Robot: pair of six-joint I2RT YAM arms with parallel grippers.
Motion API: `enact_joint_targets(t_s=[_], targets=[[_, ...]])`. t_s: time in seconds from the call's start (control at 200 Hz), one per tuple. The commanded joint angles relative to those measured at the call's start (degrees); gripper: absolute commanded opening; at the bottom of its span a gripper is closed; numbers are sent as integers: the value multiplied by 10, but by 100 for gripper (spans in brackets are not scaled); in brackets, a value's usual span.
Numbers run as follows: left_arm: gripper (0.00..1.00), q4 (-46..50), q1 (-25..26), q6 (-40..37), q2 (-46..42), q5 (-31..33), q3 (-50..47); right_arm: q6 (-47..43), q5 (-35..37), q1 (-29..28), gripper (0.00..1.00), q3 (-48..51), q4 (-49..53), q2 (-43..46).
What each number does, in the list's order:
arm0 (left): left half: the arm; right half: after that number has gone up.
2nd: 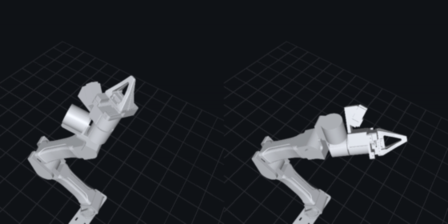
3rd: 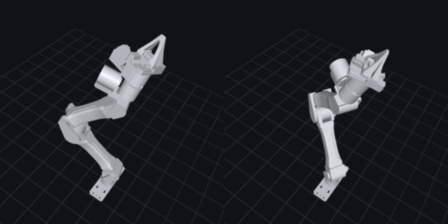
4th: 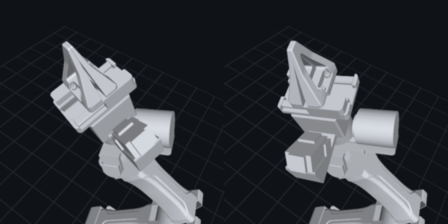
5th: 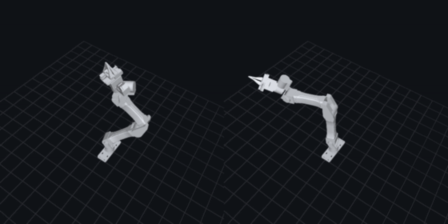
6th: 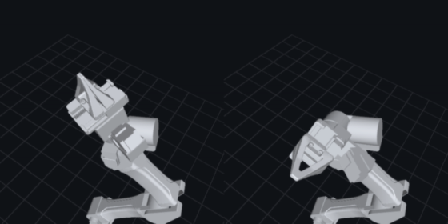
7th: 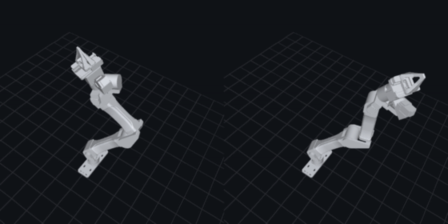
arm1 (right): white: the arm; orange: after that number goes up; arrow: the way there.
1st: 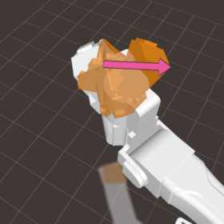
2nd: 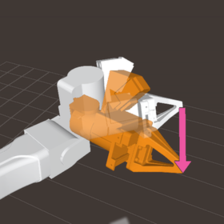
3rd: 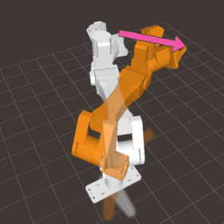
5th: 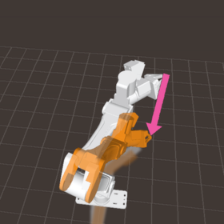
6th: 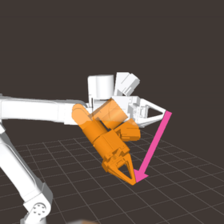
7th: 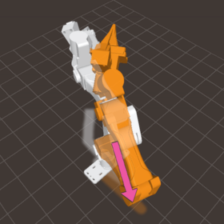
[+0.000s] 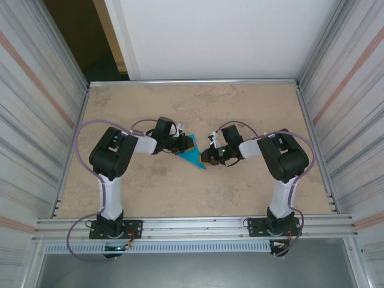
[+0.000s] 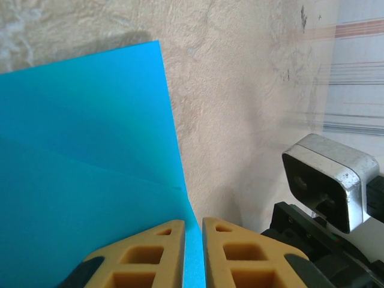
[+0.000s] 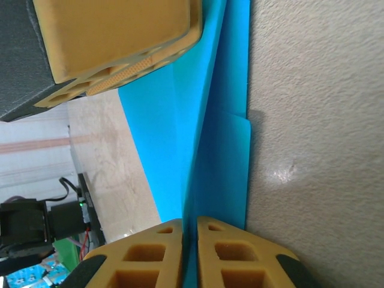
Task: Fold a paper plane with a square sheet of paper (pick it up from the middle)
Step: Fourth fold the wing at the center of the table.
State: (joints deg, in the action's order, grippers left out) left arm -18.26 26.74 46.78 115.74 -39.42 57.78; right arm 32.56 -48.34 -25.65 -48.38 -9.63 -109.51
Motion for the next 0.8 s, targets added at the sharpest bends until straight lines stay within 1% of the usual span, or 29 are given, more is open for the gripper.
enact_joint_targets(t_s=[0.0, 0.16, 0.346, 0.546, 0.697, 0.797], targets=[[16, 39, 2, -20, 16, 15, 2, -17, 70, 3, 16, 11, 97, 8], [16, 53, 2, -23, 21, 23, 3, -25, 50, -2, 18, 5, 119, 31], [16, 57, 2, -24, 23, 22, 4, -34, 46, -9, 17, 1, 141, 40], [16, 62, 2, -27, 22, 20, 9, -33, 64, -9, 13, 1, 141, 28], [17, 61, 3, -24, 13, 6, 17, -32, 69, -9, 10, 1, 134, 14], [19, 59, 2, -22, -5, -8, 31, -32, 75, -9, 9, 4, 131, 8]])
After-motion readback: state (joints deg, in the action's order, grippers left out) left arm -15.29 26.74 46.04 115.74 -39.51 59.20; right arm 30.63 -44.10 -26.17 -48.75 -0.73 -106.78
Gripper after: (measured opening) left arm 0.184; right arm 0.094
